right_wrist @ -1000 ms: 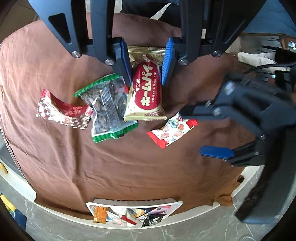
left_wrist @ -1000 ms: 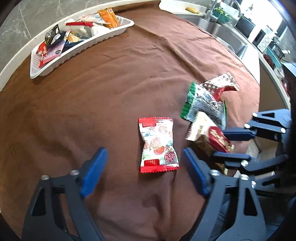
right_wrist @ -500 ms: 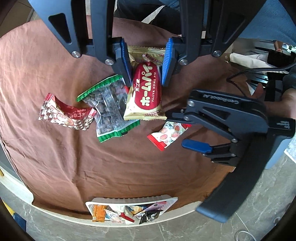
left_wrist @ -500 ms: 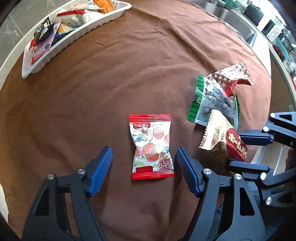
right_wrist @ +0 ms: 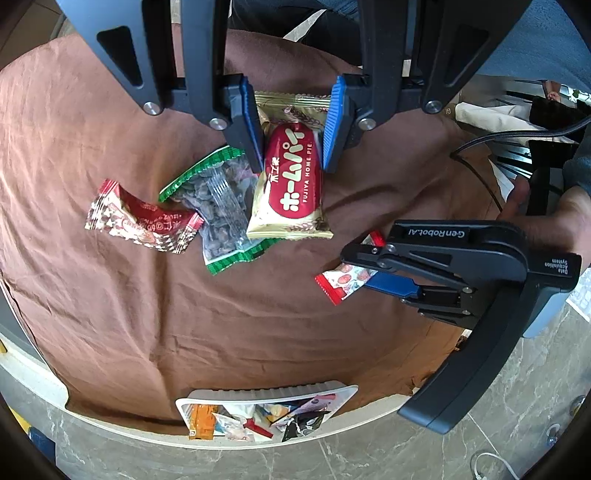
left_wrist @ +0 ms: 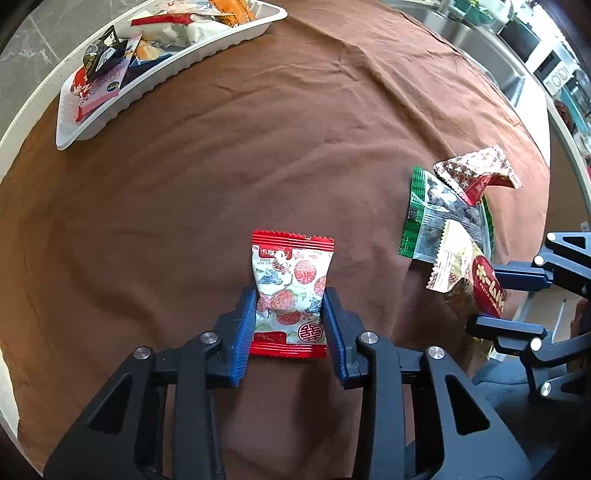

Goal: Organize snacks
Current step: 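Grasp the red-white candy with the left tool while the right tool grasps the red-labelled cake packet, then carry the red-white candy with the left tool while the right tool carries the cake packet into the tray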

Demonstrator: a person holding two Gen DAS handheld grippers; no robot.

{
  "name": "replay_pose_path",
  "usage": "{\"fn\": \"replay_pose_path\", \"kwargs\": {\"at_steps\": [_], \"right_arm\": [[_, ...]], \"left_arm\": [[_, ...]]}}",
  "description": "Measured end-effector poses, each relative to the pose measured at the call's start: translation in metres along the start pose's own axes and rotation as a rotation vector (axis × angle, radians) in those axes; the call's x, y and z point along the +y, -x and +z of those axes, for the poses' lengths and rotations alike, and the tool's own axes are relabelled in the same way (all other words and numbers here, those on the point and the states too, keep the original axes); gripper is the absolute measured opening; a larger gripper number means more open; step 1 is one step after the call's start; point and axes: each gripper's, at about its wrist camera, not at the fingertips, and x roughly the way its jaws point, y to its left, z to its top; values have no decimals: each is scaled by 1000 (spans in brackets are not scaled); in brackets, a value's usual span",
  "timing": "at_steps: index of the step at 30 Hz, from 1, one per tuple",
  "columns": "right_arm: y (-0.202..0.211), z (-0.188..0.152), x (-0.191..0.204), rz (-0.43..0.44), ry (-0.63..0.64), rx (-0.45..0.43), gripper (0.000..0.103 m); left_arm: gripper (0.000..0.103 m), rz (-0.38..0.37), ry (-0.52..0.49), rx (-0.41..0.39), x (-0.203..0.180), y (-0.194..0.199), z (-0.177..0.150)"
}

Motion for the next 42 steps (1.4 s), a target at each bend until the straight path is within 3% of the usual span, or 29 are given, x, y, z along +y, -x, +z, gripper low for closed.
{"fn": "replay_pose_path", "kwargs": {"at_steps": [13,26,34,42], "right_arm": [[10,16,2,12,6,-21,34],[24,66,-3,24,36,-72,34],[30,110,-12,12,95,-105,34],[34,196,-29,-17,170,-197,34]], "left_arm": [[32,-23,61,-60,18,32,-15],[32,-18,187,-185,74,84,-17],[33,-5,291,-286,110,112,0],[33,20,327,-355,144,121,48]]}}
